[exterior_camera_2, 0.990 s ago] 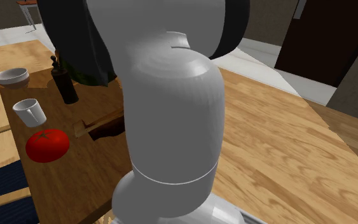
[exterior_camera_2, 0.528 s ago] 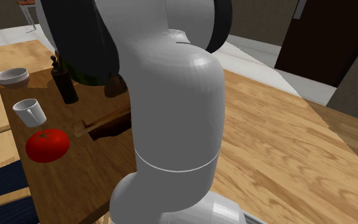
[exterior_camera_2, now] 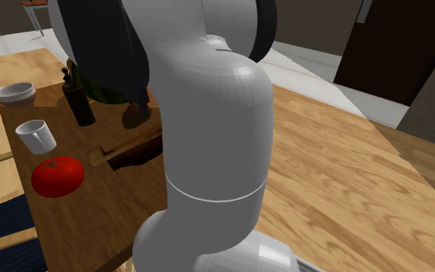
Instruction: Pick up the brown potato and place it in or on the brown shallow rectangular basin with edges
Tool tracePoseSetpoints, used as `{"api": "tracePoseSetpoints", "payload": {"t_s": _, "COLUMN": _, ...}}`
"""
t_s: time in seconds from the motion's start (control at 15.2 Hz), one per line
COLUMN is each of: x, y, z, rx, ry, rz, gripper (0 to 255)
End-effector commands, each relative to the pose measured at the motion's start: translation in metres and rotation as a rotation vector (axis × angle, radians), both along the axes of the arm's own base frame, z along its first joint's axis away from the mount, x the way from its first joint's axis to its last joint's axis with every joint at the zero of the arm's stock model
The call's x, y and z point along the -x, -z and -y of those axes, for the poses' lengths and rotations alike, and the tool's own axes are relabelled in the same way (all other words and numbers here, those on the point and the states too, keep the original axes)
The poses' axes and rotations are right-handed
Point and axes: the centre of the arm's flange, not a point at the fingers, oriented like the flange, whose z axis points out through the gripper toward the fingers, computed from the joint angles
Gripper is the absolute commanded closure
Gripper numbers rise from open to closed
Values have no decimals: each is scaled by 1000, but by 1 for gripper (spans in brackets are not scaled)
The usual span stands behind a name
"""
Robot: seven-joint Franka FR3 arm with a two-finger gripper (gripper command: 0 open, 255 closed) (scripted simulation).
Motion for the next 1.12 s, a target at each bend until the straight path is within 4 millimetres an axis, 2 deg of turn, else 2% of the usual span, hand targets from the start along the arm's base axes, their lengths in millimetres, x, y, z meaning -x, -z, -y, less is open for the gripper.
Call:
{"api": "tracePoseSetpoints", "payload": {"t_s": 0.0, "x": 0, "y": 10, "z": 0, "rx": 0, "ry": 0, "rz": 0, "gripper": 255}}
{"api": "tracePoseSetpoints", "payload": {"t_s": 0.4, "x": 0, "y": 42, "z": 0, "rx": 0, "ry": 0, "rz": 0, "gripper": 255}}
{"api": "tracePoseSetpoints", "payload": {"t_s": 0.86, "x": 0, "y": 42, "z": 0, "rx": 0, "ry": 0, "rz": 0, "gripper": 255}}
{"api": "tracePoseSetpoints", "payload": {"t_s": 0.92, "x": 0, "y": 42, "z": 0, "rx": 0, "ry": 0, "rz": 0, "gripper": 0}}
{"api": "tracePoseSetpoints", "payload": {"t_s": 1.06, "x": 0, "y": 42, "z": 0, "rx": 0, "ry": 0, "rz": 0, "gripper": 0}}
